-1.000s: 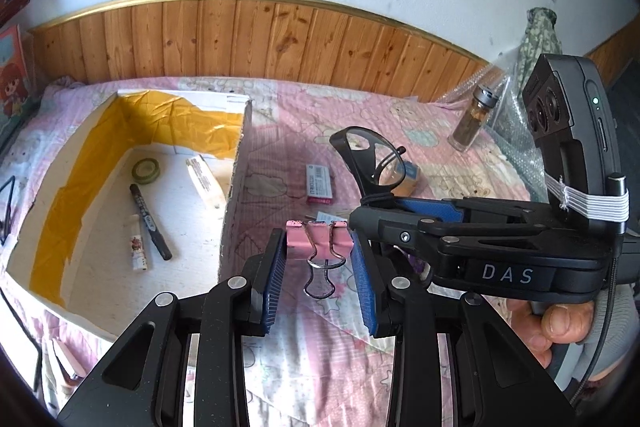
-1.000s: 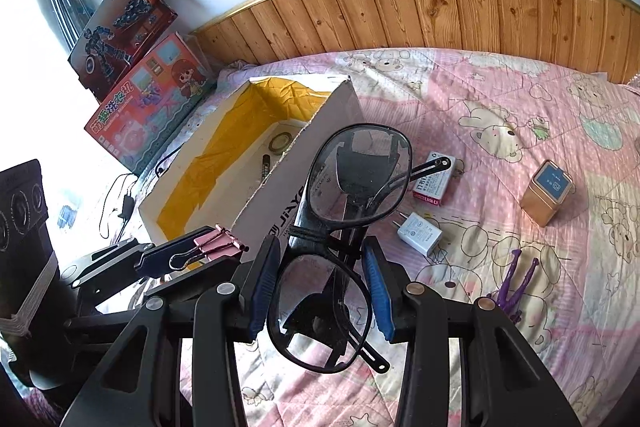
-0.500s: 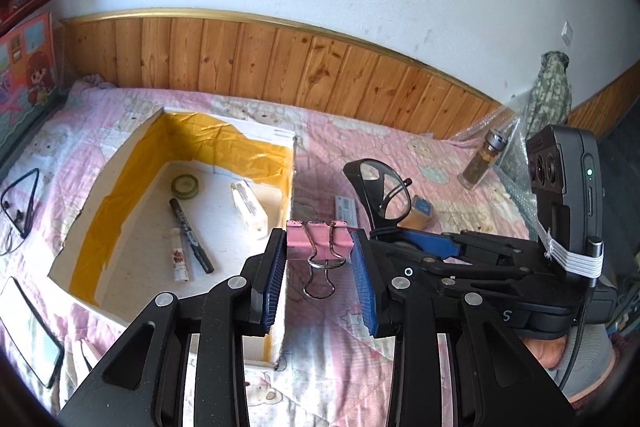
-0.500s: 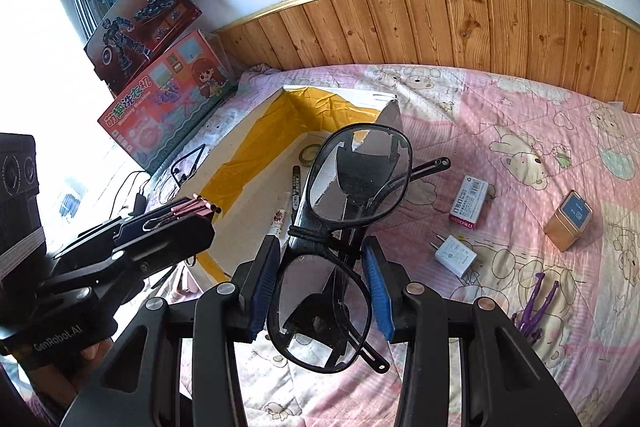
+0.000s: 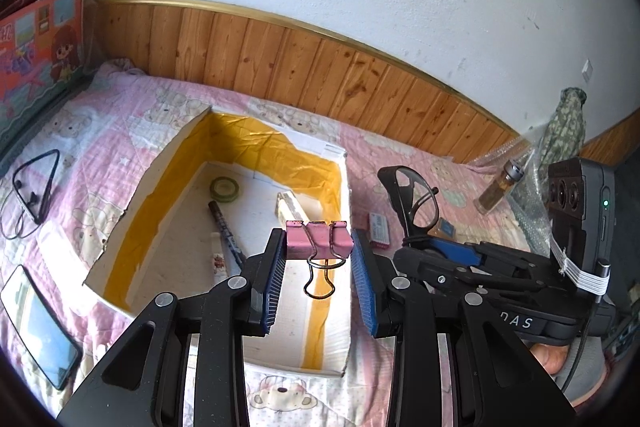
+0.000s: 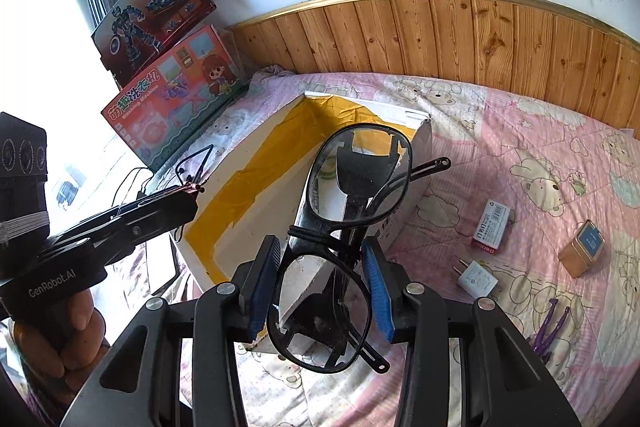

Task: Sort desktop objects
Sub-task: 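Carry the glasses and binder clip with both grippers over the box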

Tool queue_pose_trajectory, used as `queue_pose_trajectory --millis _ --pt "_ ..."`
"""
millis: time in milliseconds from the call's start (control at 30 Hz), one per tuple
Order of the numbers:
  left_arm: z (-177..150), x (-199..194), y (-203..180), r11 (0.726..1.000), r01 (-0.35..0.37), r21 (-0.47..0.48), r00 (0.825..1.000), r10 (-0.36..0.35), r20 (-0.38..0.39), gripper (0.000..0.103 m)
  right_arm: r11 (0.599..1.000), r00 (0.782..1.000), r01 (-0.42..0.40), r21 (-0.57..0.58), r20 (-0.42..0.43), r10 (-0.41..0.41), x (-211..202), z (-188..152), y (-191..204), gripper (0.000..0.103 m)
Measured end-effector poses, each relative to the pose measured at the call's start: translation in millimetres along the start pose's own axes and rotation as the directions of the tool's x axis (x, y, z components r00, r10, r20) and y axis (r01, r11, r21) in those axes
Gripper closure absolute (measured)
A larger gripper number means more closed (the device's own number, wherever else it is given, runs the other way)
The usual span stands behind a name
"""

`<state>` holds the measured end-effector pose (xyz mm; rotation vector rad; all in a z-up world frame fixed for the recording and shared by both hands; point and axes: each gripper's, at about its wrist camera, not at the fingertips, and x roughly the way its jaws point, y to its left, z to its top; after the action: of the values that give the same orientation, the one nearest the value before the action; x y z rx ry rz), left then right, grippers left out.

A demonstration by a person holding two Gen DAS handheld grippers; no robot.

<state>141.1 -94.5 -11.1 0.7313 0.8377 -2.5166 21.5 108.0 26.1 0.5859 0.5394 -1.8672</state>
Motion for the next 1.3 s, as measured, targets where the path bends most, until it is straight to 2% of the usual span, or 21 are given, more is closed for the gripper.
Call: queue_pose_trajectory --millis 333,533,800,1033,1300 --pt "6.5 13.6 39.3 0.998 -0.026 -0.062 0.999 0.024 -0.025 0.069 0.998 1.0 0.013 -0.054 0.002 -0.012 23.2 16.9 20.2 0.059" --pt "5.2 28.7 49.8 0.996 -0.021 -0.082 0.997 0.015 -0.071 0.069 0.997 1.0 0.016 -0.073 -0.005 -0.016 42.1 26.6 29.1 0.059" --pt "-5.2 53.6 47.8 0.999 -0.009 -0.053 0.986 0.0 -0.169 0.069 0.993 0.998 0.053 -0.108 -0.031 -0.057 71.3 43.1 31.1 0.059" --pt "-12.2 66.0 40.3 1.0 0.012 -0.019 0.976 -0.016 -0.216 0.069 0.988 0.994 0.082 -0.13 -0.061 -0.091 96.1 57.1 29.8 0.059" --pt "-16.9 75.6 38.2 1.0 0.018 -0.011 0.968 -0.02 -0.249 0.069 0.987 0.989 0.08 -0.139 -0.111 -0.096 124.2 71.2 31.5 0.059"
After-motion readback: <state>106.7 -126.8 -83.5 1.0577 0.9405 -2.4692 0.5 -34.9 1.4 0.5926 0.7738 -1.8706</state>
